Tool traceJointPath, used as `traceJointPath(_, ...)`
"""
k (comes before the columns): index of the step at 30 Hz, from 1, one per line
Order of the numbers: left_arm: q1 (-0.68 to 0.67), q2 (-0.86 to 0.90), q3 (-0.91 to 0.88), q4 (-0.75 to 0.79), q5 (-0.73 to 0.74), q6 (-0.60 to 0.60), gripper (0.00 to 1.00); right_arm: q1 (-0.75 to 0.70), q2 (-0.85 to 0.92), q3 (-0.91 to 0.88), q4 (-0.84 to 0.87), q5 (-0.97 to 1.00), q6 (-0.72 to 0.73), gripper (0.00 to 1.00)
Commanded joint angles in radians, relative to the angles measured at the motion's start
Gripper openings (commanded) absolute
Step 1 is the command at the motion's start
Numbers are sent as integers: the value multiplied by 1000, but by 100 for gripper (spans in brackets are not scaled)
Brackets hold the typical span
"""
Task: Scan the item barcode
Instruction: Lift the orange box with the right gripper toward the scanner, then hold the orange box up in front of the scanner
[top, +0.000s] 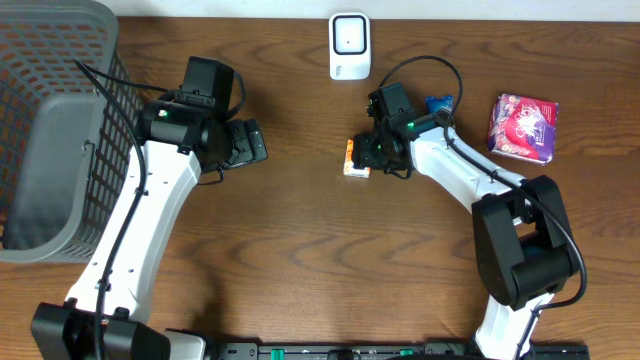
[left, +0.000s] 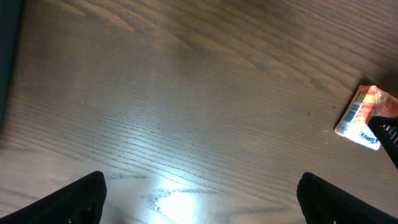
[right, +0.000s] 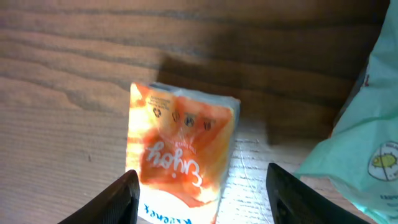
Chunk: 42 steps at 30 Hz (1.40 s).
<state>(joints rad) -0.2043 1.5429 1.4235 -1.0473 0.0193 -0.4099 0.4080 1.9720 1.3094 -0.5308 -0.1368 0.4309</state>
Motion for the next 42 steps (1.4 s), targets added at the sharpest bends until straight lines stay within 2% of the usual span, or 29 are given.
traceJointPath(1,3,2,-4,-3,-13,17,98,0,10,-45,32,12,47,60)
traceJointPath(5,3,2,-4,-3,-13,17,98,0,10,-119,136,3,70,58)
traceJointPath(6,3,2,-4,-3,-13,17,98,0,10,-133,161,3,70,49)
traceJointPath(7,3,2,-4,-3,-13,16,98,0,10,-136,167,3,70,31)
traceJointPath(8,3,2,-4,-3,-13,17,98,0,10,-136,169,4,69,6)
traceJointPath(9,3,2,-4,-3,-13,16,98,0,10,-136,173,3,69,1)
traceJointPath(12,3,2,-4,-3,-13,16,98,0,10,-134,180,-13,60,1)
traceJointPath(21,3,2,-4,-3,-13,16,98,0,-79,-27,162,-27,-120,1)
traceJointPath(25,3,2,-4,-3,-13,17,98,19,-97,15,203,169,-251,1)
traceJointPath(27,3,2,-4,-3,-13,16,98,45,-96,19,270,391,-409,1)
traceJointPath(30,3,2,-4,-3,-13,17,98,79,-95,19,413,587,-635,1)
traceJointPath(33,3,2,-4,-3,-13,17,98,84,-92,19,563,623,-731,1)
traceJointPath(38,3,2,-4,-3,-13,16,98,59,-36,24,841,613,-739,1)
traceJointPath(42,3,2,-4,-3,-13,17,98,55,37,132,840,587,-740,1)
